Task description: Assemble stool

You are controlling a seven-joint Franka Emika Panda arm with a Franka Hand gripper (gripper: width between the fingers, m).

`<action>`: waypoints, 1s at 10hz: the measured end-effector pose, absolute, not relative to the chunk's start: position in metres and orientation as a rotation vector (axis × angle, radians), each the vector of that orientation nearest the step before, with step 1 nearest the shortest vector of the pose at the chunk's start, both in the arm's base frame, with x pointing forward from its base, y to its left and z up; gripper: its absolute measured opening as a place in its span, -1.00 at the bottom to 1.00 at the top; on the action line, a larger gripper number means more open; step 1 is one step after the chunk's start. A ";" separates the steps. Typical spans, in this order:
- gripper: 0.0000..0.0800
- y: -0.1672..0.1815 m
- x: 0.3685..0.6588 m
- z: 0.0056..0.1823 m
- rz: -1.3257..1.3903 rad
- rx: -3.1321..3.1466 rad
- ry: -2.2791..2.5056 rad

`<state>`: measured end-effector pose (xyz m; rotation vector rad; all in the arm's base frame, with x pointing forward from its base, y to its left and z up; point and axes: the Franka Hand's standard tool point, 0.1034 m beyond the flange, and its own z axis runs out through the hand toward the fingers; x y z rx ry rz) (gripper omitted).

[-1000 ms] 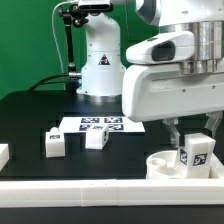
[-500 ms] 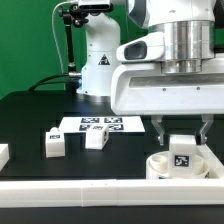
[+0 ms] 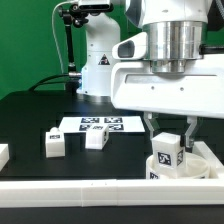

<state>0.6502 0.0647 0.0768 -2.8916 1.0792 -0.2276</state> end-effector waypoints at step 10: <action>0.62 0.028 0.617 0.091 -0.226 -2.992 0.699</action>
Offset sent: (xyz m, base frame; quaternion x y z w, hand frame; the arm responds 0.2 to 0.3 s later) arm -0.0407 -0.0239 0.0178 0.0095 -0.0316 -0.1033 0.9941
